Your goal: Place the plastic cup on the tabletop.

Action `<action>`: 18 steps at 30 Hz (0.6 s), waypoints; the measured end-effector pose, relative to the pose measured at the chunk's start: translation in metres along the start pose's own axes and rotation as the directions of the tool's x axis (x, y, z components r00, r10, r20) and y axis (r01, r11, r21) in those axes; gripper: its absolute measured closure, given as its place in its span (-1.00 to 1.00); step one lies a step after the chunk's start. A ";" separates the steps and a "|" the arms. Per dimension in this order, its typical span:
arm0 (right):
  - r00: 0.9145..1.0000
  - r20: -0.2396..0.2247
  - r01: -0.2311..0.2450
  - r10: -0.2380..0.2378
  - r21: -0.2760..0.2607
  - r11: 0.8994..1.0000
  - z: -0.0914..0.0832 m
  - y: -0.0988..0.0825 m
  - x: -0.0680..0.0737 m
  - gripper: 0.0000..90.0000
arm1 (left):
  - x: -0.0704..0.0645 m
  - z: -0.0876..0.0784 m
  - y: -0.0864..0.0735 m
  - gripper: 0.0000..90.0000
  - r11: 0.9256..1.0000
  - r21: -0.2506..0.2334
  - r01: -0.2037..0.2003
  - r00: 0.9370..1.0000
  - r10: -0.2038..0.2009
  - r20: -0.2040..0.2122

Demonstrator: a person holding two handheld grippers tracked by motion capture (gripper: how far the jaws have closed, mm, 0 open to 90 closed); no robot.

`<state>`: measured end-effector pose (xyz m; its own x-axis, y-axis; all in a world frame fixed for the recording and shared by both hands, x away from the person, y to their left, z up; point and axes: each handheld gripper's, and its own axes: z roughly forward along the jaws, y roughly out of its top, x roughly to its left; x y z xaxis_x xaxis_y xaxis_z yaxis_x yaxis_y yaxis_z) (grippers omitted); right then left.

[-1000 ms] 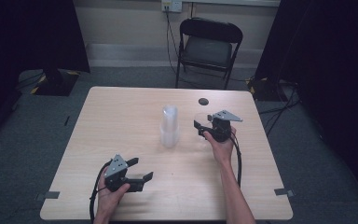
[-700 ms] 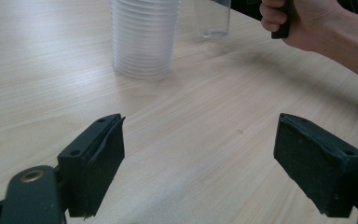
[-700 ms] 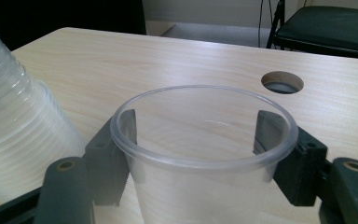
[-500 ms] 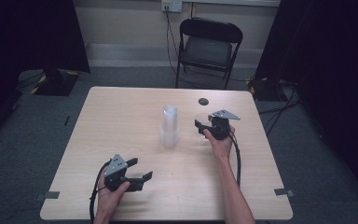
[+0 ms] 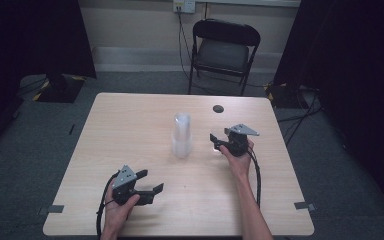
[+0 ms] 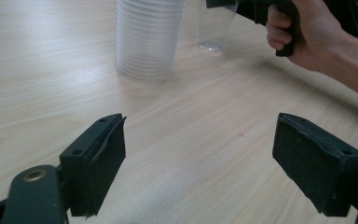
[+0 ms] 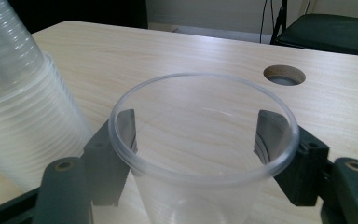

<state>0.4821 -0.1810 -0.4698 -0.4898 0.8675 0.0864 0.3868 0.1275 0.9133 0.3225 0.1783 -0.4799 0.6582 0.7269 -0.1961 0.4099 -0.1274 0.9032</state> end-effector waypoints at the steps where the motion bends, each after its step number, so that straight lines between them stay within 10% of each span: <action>1: 1.000 0.004 0.003 -0.003 0.000 1.000 -0.002 -0.001 0.001 -0.35 | -0.001 -0.001 0.001 -0.62 1.000 -0.004 -0.012 1.000 0.012 -0.014; 18: 0.999 0.003 0.044 -0.044 0.033 0.998 -0.006 -0.008 0.010 -0.37 | -0.004 -0.008 0.001 -0.65 0.999 -0.035 -0.041 0.998 0.039 -0.048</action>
<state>0.4697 -0.1763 -0.4740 -0.5042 0.8624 0.0452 0.3909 0.1813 0.9024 0.3154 0.1810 -0.4752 0.6429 0.7527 -0.1421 0.3601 -0.1332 0.9234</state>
